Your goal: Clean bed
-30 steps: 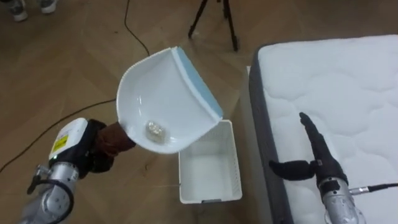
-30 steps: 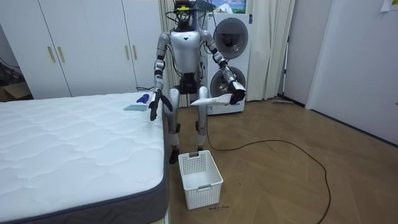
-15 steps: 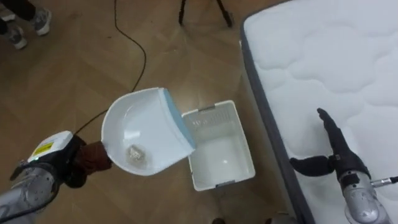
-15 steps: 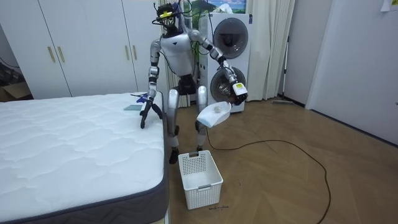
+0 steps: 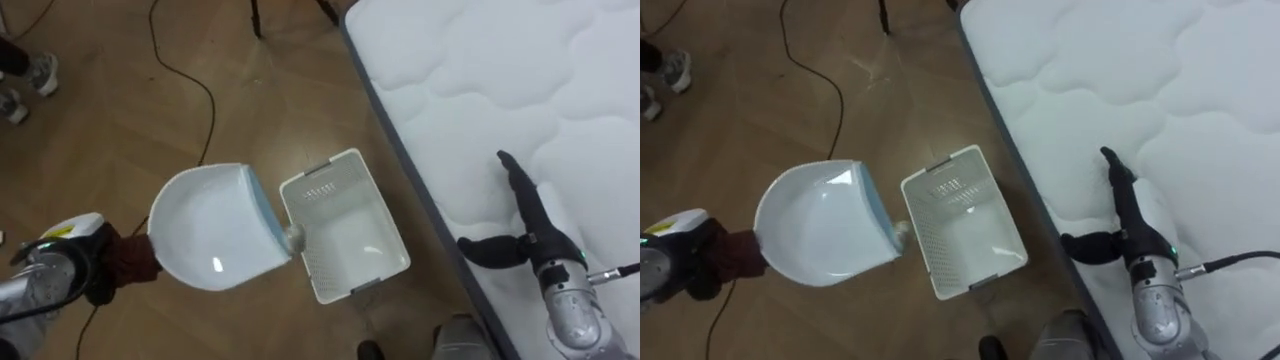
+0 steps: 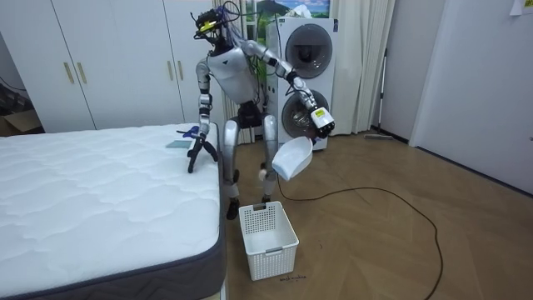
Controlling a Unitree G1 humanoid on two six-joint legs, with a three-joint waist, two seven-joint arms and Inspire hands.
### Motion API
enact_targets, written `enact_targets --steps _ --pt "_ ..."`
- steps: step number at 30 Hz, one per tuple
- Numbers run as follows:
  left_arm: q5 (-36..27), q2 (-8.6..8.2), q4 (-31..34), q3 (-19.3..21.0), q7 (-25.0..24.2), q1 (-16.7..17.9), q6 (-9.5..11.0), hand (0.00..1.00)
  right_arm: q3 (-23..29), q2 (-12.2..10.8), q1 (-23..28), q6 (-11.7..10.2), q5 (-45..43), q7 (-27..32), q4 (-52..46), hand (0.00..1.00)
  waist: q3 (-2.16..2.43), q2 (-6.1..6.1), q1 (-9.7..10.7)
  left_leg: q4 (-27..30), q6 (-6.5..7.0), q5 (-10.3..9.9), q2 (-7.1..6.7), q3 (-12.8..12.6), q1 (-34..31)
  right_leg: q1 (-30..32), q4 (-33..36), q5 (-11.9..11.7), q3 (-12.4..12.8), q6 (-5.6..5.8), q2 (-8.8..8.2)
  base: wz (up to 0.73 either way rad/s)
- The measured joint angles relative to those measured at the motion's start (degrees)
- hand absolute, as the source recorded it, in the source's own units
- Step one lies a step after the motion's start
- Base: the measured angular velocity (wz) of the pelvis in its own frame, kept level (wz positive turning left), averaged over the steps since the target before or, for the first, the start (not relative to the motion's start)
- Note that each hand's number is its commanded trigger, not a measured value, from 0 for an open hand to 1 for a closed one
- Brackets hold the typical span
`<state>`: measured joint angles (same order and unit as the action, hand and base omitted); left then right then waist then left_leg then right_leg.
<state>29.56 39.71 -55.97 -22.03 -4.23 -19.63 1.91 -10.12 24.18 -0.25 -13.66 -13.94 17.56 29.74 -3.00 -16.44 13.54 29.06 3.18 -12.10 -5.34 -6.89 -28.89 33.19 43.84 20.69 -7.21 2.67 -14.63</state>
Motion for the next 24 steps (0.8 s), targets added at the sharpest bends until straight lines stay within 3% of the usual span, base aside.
enact_targets --steps 5,8,11,18,24 --pt "-0.1 3.84 0.0 0.0 -0.4 -1.1 -1.0 1.00 0.1 0.6 0.4 -0.1 -0.7 -0.1 -1.4 0.00 -0.03 -1.77 0.4 0.1 -0.02 0.0 -0.07 -1.6 0.3 0.8 1.5 0.8 0.7 -0.49 -0.25 -0.02" --pt "0.0 5.40 0.0 0.0 -0.4 -1.5 -1.6 1.00 0.0 0.7 0.4 -0.2 -0.8 -0.1 -1.7 0.00 -0.03 -2.34 0.4 0.1 -0.05 0.0 0.27 -2.6 0.6 0.8 2.1 1.2 0.9 -0.76 -0.18 0.00" --pt "0.2 5.95 0.0 0.0 -0.5 -1.6 -1.9 1.00 0.0 0.7 0.5 -0.2 -0.6 0.0 -1.9 0.00 -0.04 -2.94 0.4 0.3 -0.06 0.0 0.78 -4.0 0.8 0.8 2.4 1.2 1.1 -0.93 -0.06 0.00" --pt "0.2 6.29 -0.2 -0.2 -0.9 -1.5 -2.1 1.00 -0.2 0.8 0.8 0.0 -0.5 0.0 -2.8 0.00 -0.30 -2.60 0.3 -0.3 -0.07 0.0 0.65 -4.9 1.5 1.1 2.9 1.6 2.0 -0.85 -0.18 -0.03" --pt "-0.7 6.38 0.0 -0.7 -0.9 -1.6 -2.2 1.00 -1.3 0.7 1.0 0.0 0.4 0.6 -3.1 0.00 -0.72 -0.92 0.8 0.4 -0.07 0.0 0.94 -5.3 1.2 1.1 2.7 1.6 1.8 -0.87 -0.31 0.01"
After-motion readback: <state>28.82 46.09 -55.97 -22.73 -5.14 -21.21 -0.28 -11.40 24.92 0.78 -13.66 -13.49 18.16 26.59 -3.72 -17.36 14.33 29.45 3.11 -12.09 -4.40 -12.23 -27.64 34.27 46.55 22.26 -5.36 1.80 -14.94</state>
